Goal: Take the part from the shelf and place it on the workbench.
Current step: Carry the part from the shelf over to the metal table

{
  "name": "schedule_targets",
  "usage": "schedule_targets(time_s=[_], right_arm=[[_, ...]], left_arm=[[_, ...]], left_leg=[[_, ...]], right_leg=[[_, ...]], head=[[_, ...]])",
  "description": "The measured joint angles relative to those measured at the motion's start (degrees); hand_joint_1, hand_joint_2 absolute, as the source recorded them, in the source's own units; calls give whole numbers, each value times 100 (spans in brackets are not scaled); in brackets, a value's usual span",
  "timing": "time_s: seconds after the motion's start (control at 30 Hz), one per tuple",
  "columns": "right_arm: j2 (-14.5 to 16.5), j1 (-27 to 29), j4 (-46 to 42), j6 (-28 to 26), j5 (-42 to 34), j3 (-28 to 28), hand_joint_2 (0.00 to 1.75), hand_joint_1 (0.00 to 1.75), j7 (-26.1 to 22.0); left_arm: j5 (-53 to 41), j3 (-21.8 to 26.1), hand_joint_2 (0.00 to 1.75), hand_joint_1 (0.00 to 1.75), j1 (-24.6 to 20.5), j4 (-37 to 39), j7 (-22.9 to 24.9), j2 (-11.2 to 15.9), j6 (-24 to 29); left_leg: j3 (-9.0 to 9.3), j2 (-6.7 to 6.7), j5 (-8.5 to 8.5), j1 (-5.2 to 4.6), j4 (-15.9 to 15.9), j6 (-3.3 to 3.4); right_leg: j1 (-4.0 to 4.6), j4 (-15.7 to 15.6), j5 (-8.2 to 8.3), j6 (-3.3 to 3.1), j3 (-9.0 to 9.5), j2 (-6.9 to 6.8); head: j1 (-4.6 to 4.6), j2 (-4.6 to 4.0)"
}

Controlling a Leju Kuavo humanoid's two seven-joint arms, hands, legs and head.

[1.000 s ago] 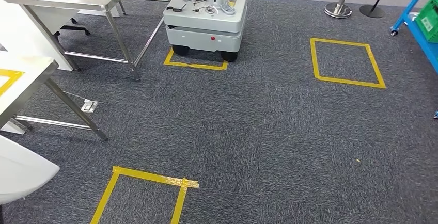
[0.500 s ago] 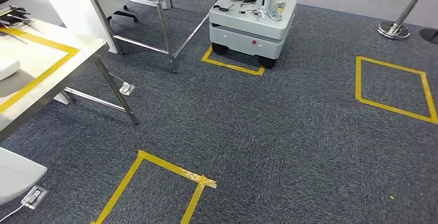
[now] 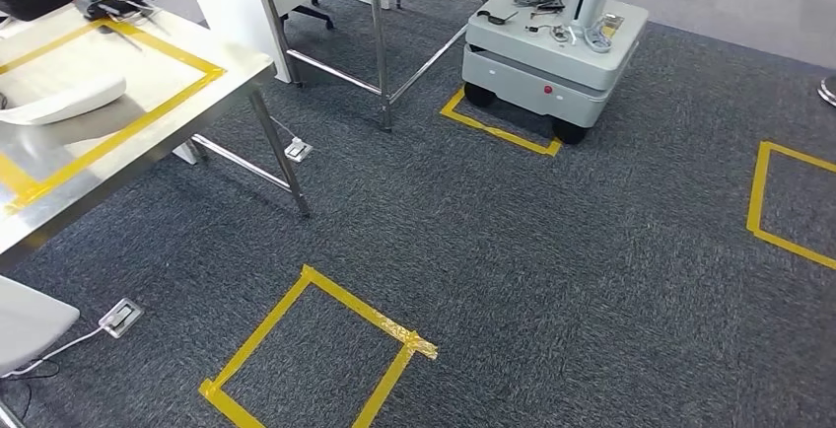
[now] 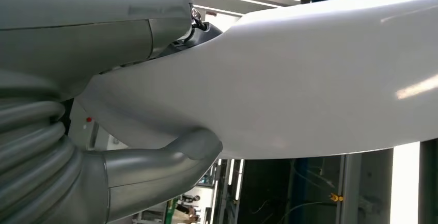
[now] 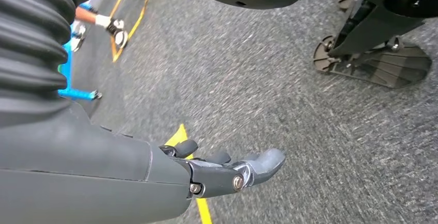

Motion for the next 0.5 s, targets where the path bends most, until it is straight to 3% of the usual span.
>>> schedule_targets(time_s=[0.07,0.13,0.2,0.27,0.3,0.33,0.37,0.43,0.5], right_arm=[[-4,-11,-1,21,6,0,175,0,22],[-15,-20,-2,29,-35,-4,175,0,-6],[-25,-16,-2,27,-74,-24,175,0,-22],[-26,0,-2,22,-88,-46,175,0,-12],[-26,7,-2,20,-84,-52,175,0,0],[-26,10,-2,20,-76,-54,175,0,9],[-26,10,-2,20,-72,-54,175,0,9],[-27,8,-2,19,-82,-58,175,0,-21],[-28,0,-2,11,-112,-75,175,0,-69]], left_arm=[[-1,-28,175,175,-12,-2,-50,43,60],[14,-39,175,175,-27,-13,-104,86,112],[37,-61,175,175,-56,-22,-128,110,164],[40,-92,175,175,-73,-24,-133,115,232],[25,-113,175,175,-80,-24,-142,114,269],[0,-134,175,175,-92,-24,-159,113,310],[-26,-155,175,175,-108,-27,-183,112,347],[-60,-187,175,175,-142,-42,-255,111,412],[-54,-203,175,175,-166,-68,-315,114,461]], left_leg=[[-10,-147,23,3,-13,65],[12,-278,57,43,-53,129],[21,-406,86,70,-72,172],[9,-558,94,71,-65,186],[6,-646,94,71,-57,186],[5,-734,92,72,-45,182],[6,-821,88,76,-30,175],[-10,-982,71,79,9,133],[-50,-1117,71,78,25,58]], right_leg=[[5,-15,-18,68,35,-88],[-10,129,-142,141,9,116],[-33,708,-460,187,-245,492],[-40,1426,-727,201,-616,644],[-41,1583,-716,202,-718,662],[-44,1510,-590,198,-716,675],[-50,1228,-380,189,-613,712],[-69,457,-2,170,-300,948],[-73,70,113,152,-147,1104]], head=[[1,0],[8,0],[18,0],[20,0],[20,0],[20,0],[20,0],[20,0],[16,0]])
